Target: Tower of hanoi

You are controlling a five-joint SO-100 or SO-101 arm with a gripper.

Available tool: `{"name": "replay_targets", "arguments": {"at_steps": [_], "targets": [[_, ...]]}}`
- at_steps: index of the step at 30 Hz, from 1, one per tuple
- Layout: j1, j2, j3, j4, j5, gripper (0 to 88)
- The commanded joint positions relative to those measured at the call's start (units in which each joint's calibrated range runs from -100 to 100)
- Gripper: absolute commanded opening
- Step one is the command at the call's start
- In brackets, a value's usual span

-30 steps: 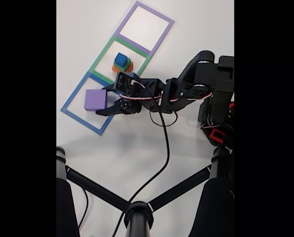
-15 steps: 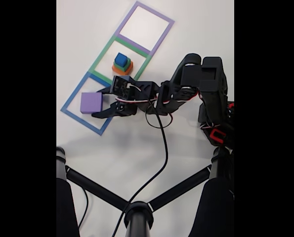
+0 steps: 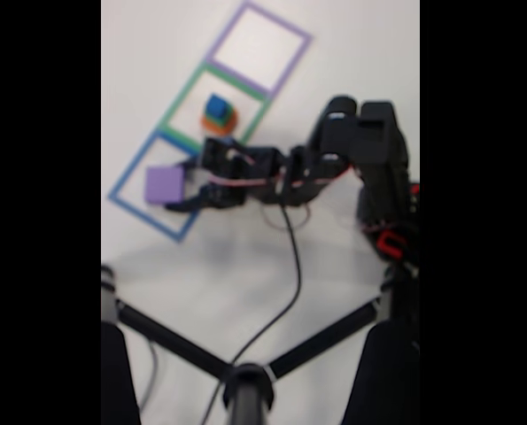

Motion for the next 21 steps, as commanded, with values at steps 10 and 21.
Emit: {"name": "replay_targets", "arguments": {"at_steps": [10,21], "targets": [[0.4,-2.1,-3.5,-2.2,1.2,38.0],[0.6,-24.8,-3.4,16.8,1.2,16.5]]}}
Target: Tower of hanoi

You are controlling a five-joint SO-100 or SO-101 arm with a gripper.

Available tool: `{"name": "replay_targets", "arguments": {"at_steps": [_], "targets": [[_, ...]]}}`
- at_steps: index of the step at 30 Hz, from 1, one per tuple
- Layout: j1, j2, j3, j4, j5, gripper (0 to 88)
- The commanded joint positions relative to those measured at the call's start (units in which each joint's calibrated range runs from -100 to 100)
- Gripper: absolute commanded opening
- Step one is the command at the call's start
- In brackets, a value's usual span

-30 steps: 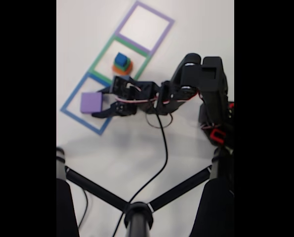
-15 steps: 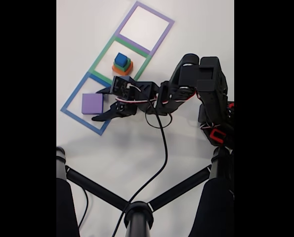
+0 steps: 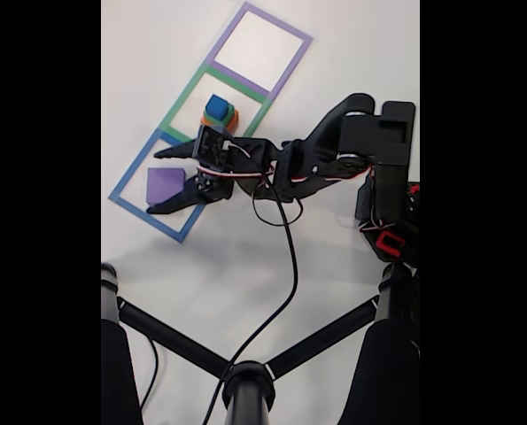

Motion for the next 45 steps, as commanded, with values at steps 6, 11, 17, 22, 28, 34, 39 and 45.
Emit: {"name": "replay_targets", "arguments": {"at_steps": [6,11,17,22,28,34,39,45], "targets": [[0.4,-33.2,-3.7,41.8,1.2,0.1],[0.3,-45.3,-12.7,68.2,1.2,0.0],[2.5,-45.9,-41.5,105.0,-5.8,0.0],[7.0,-43.9,-58.3,121.0,-7.8,0.0],[13.8,-45.8,-64.2,129.0,-1.0,0.0],[17.9,-47.1,-59.7,128.8,-0.3,3.3],[20.1,-52.7,-46.5,120.0,1.2,14.5],[22.7,-56.7,-33.5,109.7,1.2,24.7]]}}
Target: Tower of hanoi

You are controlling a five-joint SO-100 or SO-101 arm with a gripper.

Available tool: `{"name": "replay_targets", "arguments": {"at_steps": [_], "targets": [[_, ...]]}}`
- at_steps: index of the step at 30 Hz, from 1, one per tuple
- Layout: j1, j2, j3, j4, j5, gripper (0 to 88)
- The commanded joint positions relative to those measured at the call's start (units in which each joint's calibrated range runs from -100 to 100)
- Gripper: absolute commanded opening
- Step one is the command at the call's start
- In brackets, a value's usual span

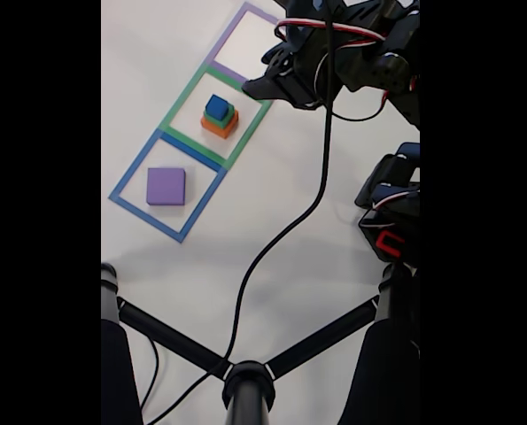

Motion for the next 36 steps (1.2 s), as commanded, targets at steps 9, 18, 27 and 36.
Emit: {"name": "replay_targets", "arguments": {"at_steps": [9,18,27,36], "targets": [[3.8,-4.3,28.5,-33.2,1.0,30.8],[4.5,0.1,54.3,-74.6,1.0,38.0],[2.4,9.6,61.9,-94.3,1.0,39.1],[0.5,24.9,60.1,-109.9,1.0,37.1]]}}
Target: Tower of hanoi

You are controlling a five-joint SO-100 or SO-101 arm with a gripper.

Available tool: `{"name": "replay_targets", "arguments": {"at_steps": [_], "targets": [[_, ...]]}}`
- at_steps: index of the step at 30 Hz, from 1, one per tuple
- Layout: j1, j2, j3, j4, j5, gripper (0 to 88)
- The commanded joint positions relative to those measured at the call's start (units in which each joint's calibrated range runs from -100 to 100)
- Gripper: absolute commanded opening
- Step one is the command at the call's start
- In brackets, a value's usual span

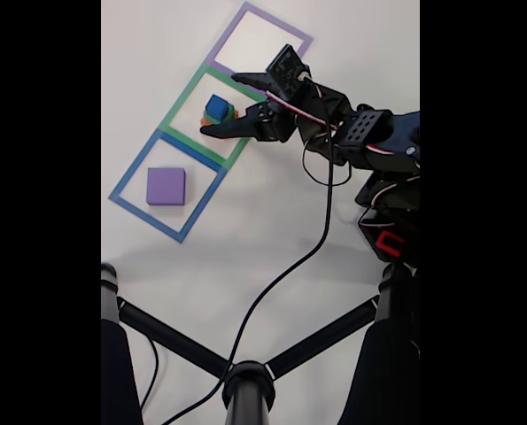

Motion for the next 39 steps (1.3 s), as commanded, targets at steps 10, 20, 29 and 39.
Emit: {"name": "replay_targets", "arguments": {"at_steps": [10,20,29,39], "targets": [[-2.8,13.1,-4.3,-14.6,1.0,36.5],[-3.8,14.2,-4.2,-14.7,1.0,30.5],[-4.2,15.2,-4.0,-14.8,1.0,22.9],[-4.7,16.3,-3.9,-14.7,1.0,12.8]]}}
